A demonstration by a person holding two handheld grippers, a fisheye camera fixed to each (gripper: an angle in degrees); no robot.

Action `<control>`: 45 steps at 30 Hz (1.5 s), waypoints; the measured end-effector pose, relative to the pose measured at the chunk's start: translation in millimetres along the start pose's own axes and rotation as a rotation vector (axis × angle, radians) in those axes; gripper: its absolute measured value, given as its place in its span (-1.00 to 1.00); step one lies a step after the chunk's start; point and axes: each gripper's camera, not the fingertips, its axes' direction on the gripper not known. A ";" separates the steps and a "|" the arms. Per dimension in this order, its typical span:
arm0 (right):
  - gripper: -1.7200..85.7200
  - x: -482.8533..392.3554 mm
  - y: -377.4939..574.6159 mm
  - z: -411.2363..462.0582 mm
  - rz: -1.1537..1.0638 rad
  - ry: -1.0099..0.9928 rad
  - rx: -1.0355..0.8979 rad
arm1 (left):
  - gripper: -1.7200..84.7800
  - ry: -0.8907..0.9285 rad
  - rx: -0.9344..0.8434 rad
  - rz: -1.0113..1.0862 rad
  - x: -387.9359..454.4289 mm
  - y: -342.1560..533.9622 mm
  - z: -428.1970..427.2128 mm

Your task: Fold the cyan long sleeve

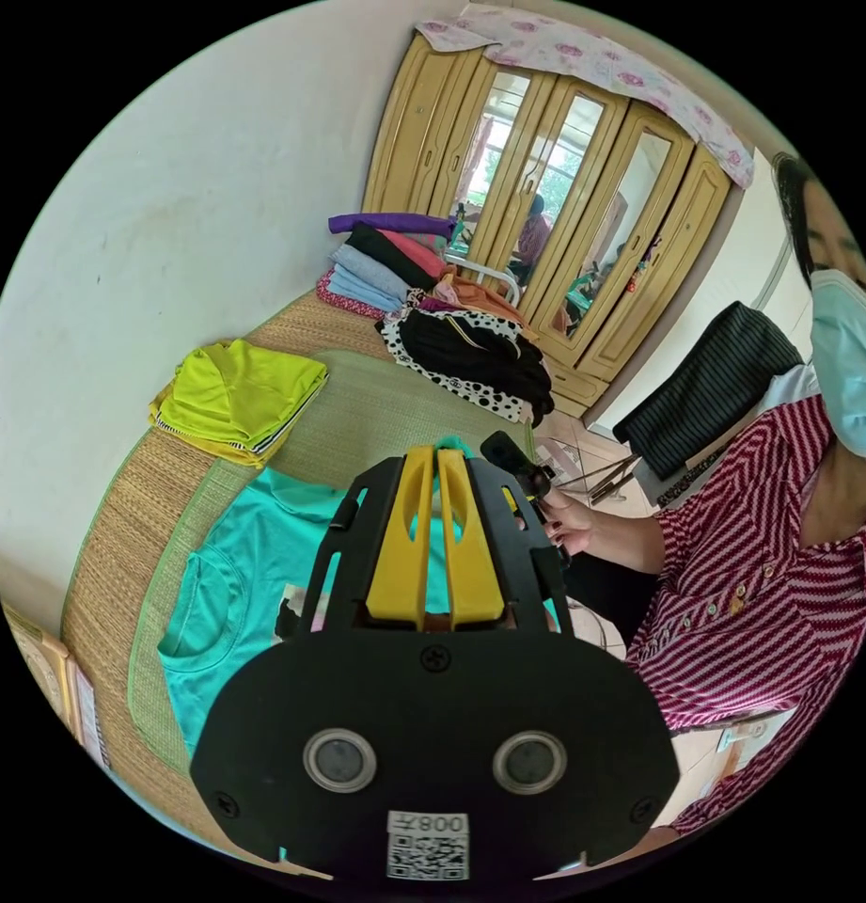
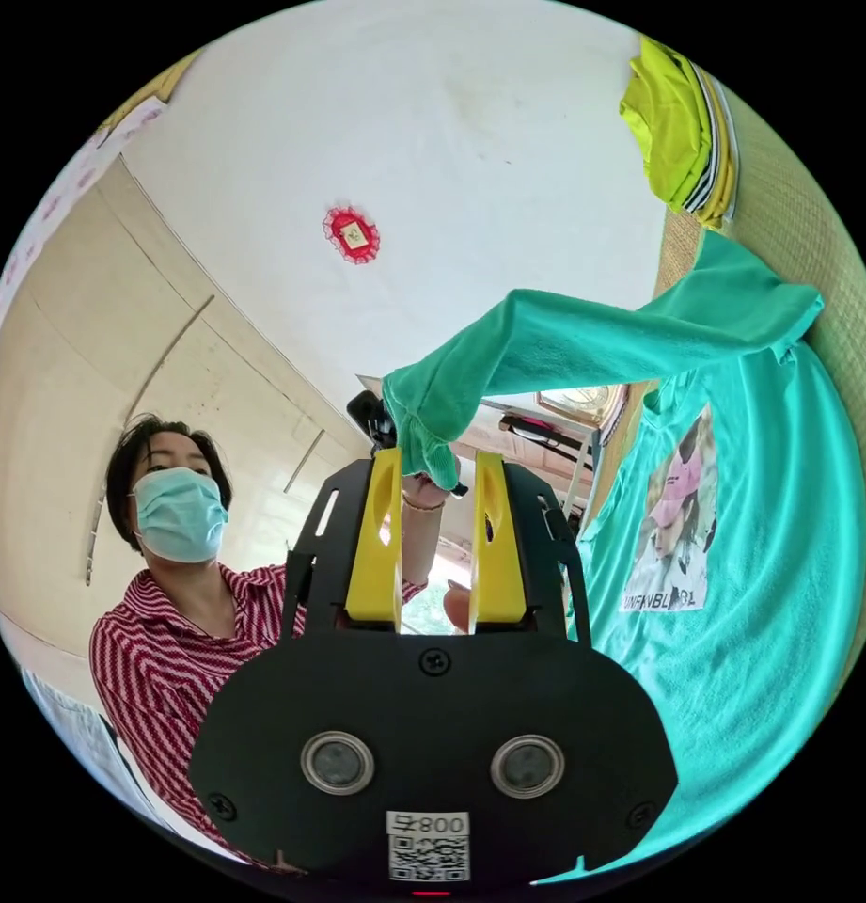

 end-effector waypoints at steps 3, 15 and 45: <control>-0.84 -2.3 -14.9 6.2 -0.022 0.019 -0.005 | -0.95 -0.022 -0.003 -0.004 -3.0 -3.9 -29.1; -0.92 55.9 -27.6 125.6 0.031 0.142 -0.308 | -0.95 -0.105 -0.151 -0.229 -52.0 68.4 -158.2; -0.94 314.7 -7.3 239.5 0.359 0.391 -0.651 | -0.84 -0.173 -0.031 -0.854 -169.0 259.0 -306.4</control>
